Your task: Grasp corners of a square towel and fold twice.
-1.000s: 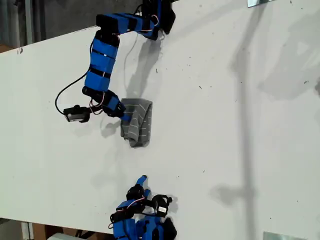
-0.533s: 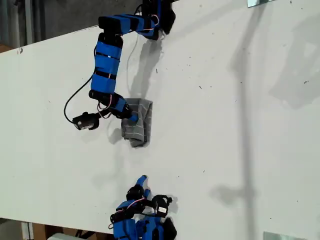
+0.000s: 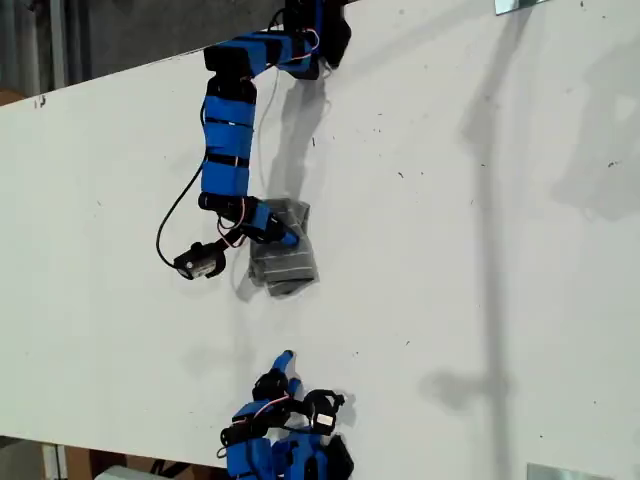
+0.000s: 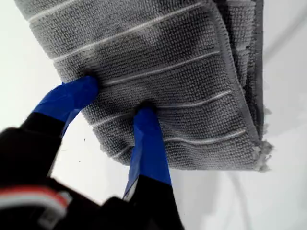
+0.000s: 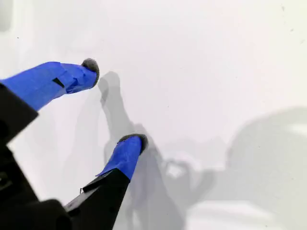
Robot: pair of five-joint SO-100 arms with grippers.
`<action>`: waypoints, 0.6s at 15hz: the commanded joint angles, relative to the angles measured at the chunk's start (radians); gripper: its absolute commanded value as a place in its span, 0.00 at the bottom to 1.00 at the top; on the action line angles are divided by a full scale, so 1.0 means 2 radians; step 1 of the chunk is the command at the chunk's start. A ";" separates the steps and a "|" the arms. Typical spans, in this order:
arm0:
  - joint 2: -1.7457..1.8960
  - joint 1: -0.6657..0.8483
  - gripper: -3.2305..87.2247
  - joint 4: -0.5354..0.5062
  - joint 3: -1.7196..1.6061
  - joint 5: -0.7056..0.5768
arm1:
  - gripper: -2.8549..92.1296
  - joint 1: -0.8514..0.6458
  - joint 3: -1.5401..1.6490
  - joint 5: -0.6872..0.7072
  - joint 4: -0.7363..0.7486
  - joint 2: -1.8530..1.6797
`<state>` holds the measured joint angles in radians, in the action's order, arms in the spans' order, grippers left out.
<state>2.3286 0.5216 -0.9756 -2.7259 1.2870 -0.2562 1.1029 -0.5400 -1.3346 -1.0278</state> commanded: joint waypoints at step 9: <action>0.020 0.003 0.32 0.005 -0.005 0.002 | 0.24 -0.021 -0.054 -0.030 -0.025 -0.061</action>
<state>2.3531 0.5216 -0.9756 -2.7382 1.2870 -0.2853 1.0048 -0.5937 -1.3729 -0.9618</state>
